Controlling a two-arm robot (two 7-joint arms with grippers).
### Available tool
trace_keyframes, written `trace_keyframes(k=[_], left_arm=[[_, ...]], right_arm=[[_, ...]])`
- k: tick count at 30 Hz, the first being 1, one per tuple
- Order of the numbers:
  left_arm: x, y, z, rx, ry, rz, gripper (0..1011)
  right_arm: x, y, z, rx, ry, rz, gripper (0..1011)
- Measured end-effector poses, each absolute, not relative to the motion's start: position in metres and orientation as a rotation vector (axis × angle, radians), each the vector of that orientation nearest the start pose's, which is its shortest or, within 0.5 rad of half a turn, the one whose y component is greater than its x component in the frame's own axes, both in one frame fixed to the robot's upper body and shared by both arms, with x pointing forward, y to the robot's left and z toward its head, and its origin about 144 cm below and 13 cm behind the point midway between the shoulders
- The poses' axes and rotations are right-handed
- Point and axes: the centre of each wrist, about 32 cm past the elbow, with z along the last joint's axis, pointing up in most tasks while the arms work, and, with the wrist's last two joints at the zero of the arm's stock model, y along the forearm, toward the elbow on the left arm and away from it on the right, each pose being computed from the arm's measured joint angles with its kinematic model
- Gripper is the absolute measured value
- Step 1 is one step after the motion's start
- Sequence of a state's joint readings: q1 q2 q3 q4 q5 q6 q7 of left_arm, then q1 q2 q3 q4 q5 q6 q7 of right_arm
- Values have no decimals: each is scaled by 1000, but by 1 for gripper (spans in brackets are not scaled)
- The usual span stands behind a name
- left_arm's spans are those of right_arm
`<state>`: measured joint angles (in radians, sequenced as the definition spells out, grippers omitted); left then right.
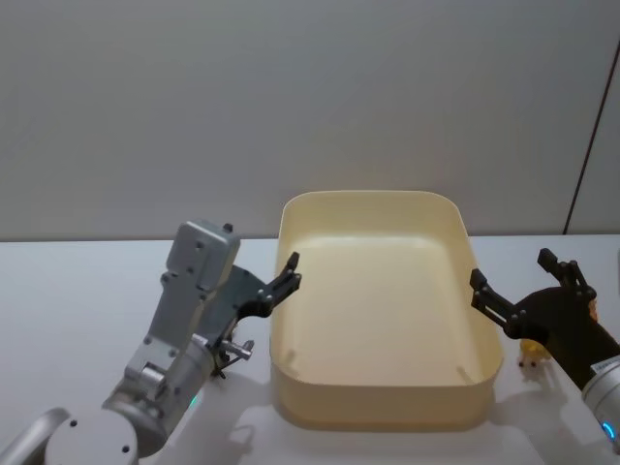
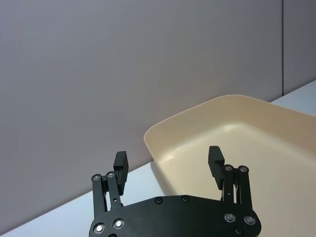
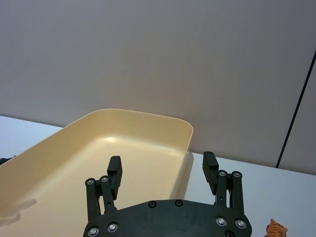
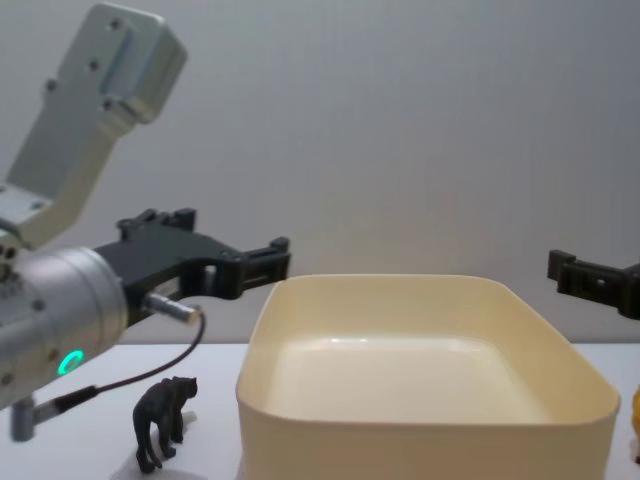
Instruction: Pick up the toy alternately with two hands and place it into the central storage box.
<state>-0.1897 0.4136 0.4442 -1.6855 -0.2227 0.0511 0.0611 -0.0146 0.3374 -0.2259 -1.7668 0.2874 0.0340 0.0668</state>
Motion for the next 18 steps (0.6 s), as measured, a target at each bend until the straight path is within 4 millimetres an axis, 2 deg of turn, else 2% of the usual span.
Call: trace_keyframes(k=[10,18], left_arm=[[453,216,1205,130,-161,1304,1001],[446,229,1205,187,-79,1317,1000]], right_arm=[[443,-237,1189,26,-75,-1229,1001],[443,-237,1189,26,-75,-1229,1000]])
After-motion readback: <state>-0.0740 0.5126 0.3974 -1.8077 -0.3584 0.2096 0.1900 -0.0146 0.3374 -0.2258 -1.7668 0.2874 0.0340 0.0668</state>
